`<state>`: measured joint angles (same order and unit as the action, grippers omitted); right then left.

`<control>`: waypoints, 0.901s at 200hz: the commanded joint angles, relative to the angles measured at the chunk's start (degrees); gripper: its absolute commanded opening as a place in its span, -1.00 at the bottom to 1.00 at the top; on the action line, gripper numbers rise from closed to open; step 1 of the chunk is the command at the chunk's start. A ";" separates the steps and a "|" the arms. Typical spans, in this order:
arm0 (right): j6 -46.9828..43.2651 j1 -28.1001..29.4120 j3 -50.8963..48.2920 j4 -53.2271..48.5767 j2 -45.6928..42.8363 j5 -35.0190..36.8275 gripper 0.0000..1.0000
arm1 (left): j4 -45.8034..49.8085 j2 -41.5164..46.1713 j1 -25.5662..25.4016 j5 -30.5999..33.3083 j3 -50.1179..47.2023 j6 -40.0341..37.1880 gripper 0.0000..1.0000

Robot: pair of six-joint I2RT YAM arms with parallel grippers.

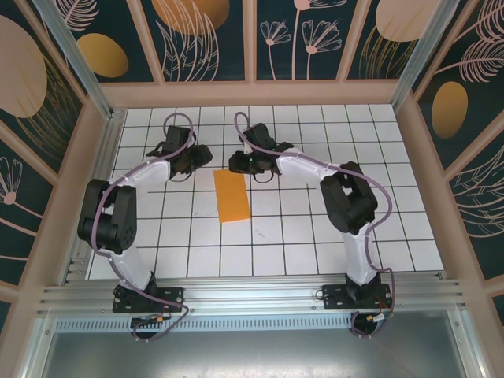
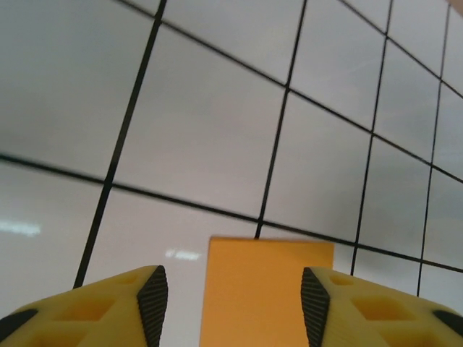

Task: Fold a paper plane with a square sheet of paper (pick it up from the middle)
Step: First fold in half a square sheet of paper at the center of the table.

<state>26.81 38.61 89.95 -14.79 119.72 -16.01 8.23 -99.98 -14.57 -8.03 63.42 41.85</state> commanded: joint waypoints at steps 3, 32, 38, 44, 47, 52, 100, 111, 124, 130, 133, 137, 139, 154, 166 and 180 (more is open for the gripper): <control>-1.37 0.15 3.90 -7.39 5.10 0.50 -0.35 | -1.67 3.68 0.18 0.13 -5.54 3.94 0.17; -0.72 0.33 4.91 -9.50 7.67 -0.65 -0.33 | -3.92 4.62 0.16 -2.87 -10.27 6.43 0.28; -0.53 0.33 4.92 -9.95 8.07 -0.65 -0.33 | -4.45 4.54 0.16 -4.13 -10.78 6.76 0.29; -0.29 0.17 4.90 -10.53 8.47 -0.39 -0.34 | -4.77 4.33 0.12 -5.28 -11.01 6.80 0.29; -0.20 0.09 4.84 -10.72 8.65 -0.34 -0.33 | -4.86 4.21 0.19 -5.94 -11.11 6.84 0.29; 0.05 -0.05 4.64 -10.95 8.78 -0.13 -0.34 | -5.01 4.06 0.13 -6.82 -11.22 6.87 0.30; 2.94 -2.57 1.07 -11.53 8.16 3.68 -0.35 | -5.59 3.67 0.07 -12.84 -12.40 6.45 0.34; 2.84 -2.75 0.86 -11.92 8.12 4.68 -0.35 | -6.31 3.79 -0.20 -14.75 -13.08 6.90 0.36; 3.14 -2.93 0.75 -12.02 8.04 5.46 -0.35 | -7.77 4.00 -0.94 -17.54 -14.17 7.65 0.38; 3.45 -3.16 0.66 -11.91 8.11 5.46 -0.35 | -8.21 4.01 -1.42 -18.74 -14.60 7.92 0.39; 3.77 -3.18 0.63 -11.92 8.08 5.51 -0.35 | -8.25 4.02 -1.65 -19.14 -14.77 8.05 0.39; 4.21 -3.36 0.46 -11.88 8.09 5.59 -0.35 | -8.31 3.94 -2.01 -19.70 -15.07 8.20 0.39; 4.50 -3.43 0.35 -11.81 8.08 5.63 -0.35 | -8.32 3.93 -2.14 -19.93 -15.21 8.31 0.39; 5.94 -4.31 -1.15 -10.29 7.82 4.80 -0.34 | -8.45 4.01 -3.56 -20.85 -16.44 8.65 0.42; 6.69 -5.09 -2.60 -8.73 7.56 3.32 -0.34 | -8.73 3.88 -4.82 -21.85 -17.15 8.83 0.43; 6.73 -6.10 -4.39 -6.06 6.79 -0.25 -0.33 | -8.84 3.66 -6.09 -22.37 -17.77 9.41 0.43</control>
<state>31.59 35.48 90.17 -19.22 126.37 -16.23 0.97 -96.75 -18.72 -26.83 47.11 49.67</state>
